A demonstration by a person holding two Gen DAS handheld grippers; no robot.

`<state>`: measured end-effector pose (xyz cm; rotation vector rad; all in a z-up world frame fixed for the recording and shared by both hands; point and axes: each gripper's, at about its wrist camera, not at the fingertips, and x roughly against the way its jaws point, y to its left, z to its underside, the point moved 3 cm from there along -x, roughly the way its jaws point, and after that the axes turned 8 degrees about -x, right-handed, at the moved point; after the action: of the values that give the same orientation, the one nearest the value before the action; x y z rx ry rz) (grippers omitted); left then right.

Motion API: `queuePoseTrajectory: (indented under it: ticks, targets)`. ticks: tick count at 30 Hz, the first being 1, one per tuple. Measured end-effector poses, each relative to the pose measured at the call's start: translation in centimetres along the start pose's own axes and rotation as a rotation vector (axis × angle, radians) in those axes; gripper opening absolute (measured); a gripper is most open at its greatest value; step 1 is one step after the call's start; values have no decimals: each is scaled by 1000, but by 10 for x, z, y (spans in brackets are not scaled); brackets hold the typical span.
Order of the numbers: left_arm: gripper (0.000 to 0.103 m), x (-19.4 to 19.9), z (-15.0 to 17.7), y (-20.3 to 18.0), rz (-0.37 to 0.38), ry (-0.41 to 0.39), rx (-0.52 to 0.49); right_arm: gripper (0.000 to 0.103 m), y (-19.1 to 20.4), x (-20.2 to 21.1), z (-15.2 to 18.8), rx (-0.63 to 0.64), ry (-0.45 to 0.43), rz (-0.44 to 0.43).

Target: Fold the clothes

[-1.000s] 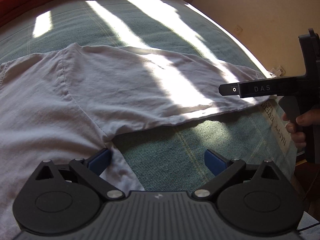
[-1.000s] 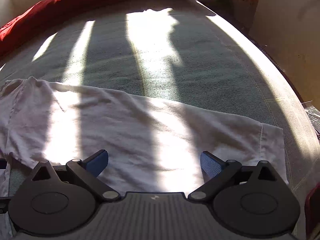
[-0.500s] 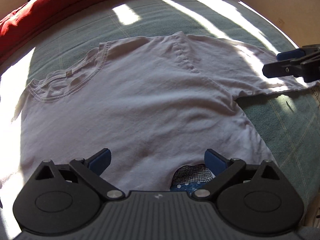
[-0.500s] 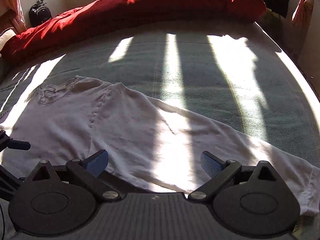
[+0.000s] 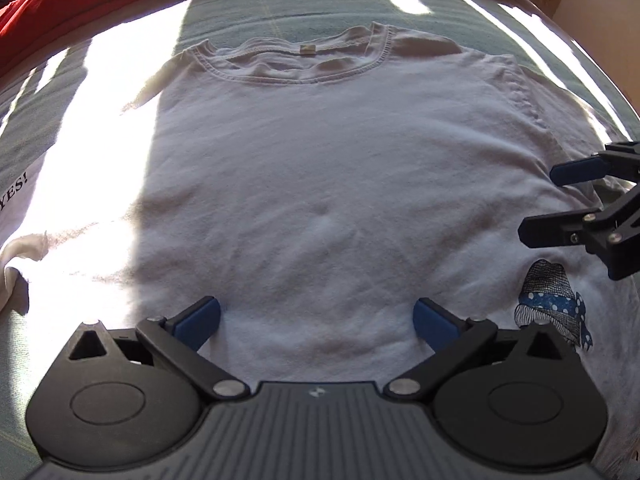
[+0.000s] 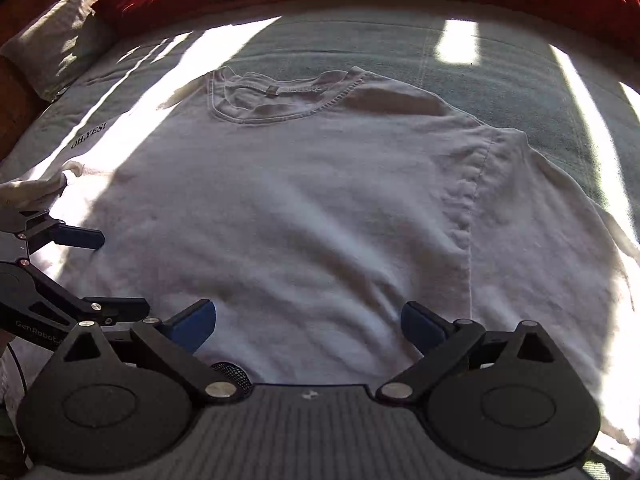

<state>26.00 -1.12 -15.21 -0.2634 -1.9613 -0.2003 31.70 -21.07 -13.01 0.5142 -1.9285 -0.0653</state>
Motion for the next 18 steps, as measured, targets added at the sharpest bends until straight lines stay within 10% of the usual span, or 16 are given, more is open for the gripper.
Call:
queuePoseTrajectory:
  ticks: [11,18]
  targets:
    - [103,1,3,8,62,16,-69,103,16,-13,11,114,91,156]
    - [102,23,-43,57,-11,-71,-31,103,0,4,-28,-114,147,70]
